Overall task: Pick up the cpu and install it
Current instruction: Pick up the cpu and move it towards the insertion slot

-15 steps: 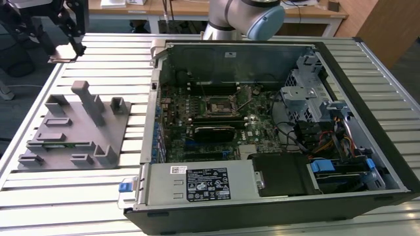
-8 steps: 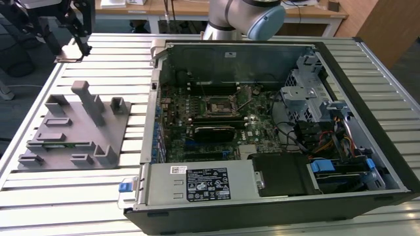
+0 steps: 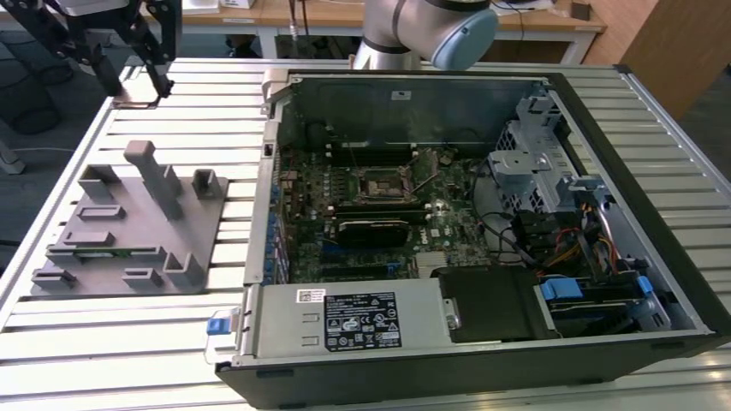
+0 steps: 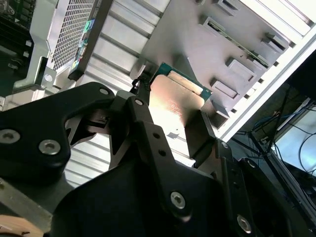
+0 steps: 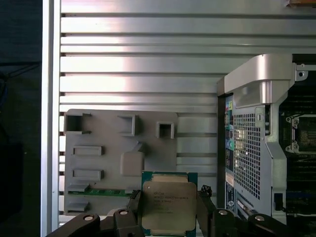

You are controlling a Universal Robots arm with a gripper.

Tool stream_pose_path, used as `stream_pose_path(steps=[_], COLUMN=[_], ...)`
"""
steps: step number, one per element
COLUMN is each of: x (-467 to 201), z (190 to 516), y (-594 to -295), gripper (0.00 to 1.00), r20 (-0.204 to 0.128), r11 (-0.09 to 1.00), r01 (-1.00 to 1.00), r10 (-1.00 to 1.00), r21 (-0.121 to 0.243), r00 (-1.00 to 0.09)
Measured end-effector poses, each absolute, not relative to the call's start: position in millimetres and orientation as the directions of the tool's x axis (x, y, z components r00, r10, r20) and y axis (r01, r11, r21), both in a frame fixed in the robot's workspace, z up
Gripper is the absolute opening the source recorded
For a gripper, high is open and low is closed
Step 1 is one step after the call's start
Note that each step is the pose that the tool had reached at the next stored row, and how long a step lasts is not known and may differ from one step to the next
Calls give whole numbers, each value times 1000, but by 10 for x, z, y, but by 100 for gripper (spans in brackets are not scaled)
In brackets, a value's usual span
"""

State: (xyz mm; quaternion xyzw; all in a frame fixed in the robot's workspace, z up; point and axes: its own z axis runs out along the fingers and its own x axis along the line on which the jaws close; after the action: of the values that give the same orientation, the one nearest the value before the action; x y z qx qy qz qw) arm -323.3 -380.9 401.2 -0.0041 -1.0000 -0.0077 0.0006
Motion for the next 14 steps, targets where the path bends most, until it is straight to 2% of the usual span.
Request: stream_pose_path(steps=[14], x=[-2975], z=[4007], y=[-3806], gripper=[53], r20=[1], r11=[1000], r01=[8], r10=[8], r21=[15], r00=[-1000])
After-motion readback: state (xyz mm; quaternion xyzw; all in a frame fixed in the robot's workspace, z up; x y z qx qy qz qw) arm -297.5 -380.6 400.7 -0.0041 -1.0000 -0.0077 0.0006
